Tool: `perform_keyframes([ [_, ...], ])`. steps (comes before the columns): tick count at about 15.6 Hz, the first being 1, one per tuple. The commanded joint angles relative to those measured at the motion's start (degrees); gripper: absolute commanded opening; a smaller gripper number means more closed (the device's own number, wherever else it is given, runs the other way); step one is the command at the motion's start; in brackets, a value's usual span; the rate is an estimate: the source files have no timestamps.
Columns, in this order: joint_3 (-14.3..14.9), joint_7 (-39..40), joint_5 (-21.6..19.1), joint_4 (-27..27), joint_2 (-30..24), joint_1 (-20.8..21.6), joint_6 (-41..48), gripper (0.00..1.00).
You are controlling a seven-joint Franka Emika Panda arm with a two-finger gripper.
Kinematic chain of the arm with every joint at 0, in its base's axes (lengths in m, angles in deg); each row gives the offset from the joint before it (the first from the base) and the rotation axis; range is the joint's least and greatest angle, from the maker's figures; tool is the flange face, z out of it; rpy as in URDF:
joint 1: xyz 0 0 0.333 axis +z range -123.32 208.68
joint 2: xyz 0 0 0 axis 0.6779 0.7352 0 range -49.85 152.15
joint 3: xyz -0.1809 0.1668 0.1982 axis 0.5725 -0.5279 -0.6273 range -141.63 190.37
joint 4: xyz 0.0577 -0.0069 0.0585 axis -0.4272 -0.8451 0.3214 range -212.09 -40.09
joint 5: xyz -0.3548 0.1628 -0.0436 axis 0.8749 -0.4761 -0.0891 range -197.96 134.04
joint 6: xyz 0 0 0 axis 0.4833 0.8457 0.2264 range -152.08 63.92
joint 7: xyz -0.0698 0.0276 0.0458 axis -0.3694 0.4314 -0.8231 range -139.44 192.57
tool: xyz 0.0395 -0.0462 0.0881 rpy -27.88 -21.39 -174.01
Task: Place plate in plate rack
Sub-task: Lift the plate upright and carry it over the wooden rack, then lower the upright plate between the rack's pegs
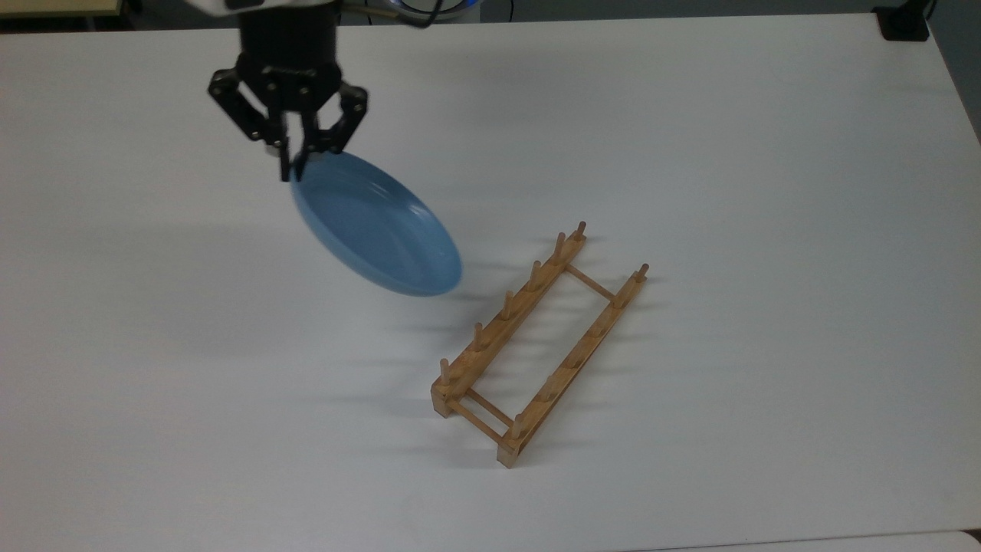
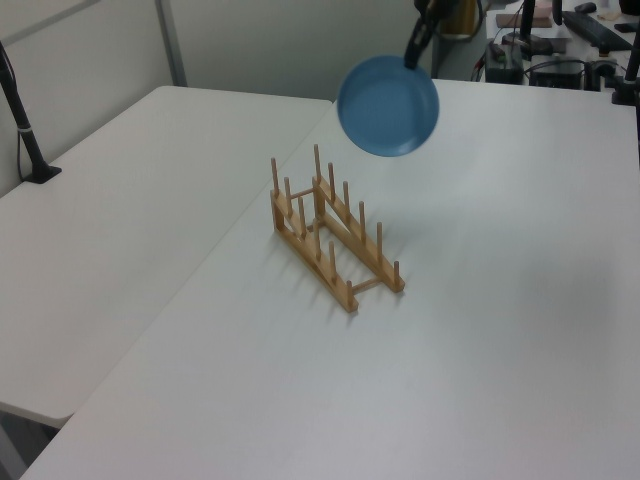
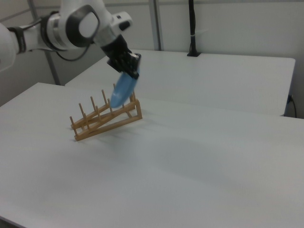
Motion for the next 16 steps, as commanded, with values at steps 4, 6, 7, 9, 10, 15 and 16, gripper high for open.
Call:
perform_keyframes([
  [4,-8.52,-8.44,15.67,0.71,-2.22,0.57,-9.50,0.00],
  [6,-9.93,-9.32,21.73,0.44,-1.87,0.66,-14.07,0.00],
  [7,-10.37,-10.19,25.33,0.10,-1.69,0.75,-15.57,0.00],
  [9,-11.08,-13.00,33.24,-0.61,-1.25,1.45,-17.68,0.00],
  [10,-11.08,-15.36,37.19,-1.22,-0.73,2.23,-18.21,0.00],
  [15,-11.61,-27.68,52.69,-2.28,2.78,4.00,-18.13,0.00],
  [16,-12.04,-28.48,53.57,-2.46,3.05,4.00,-18.13,0.00],
])
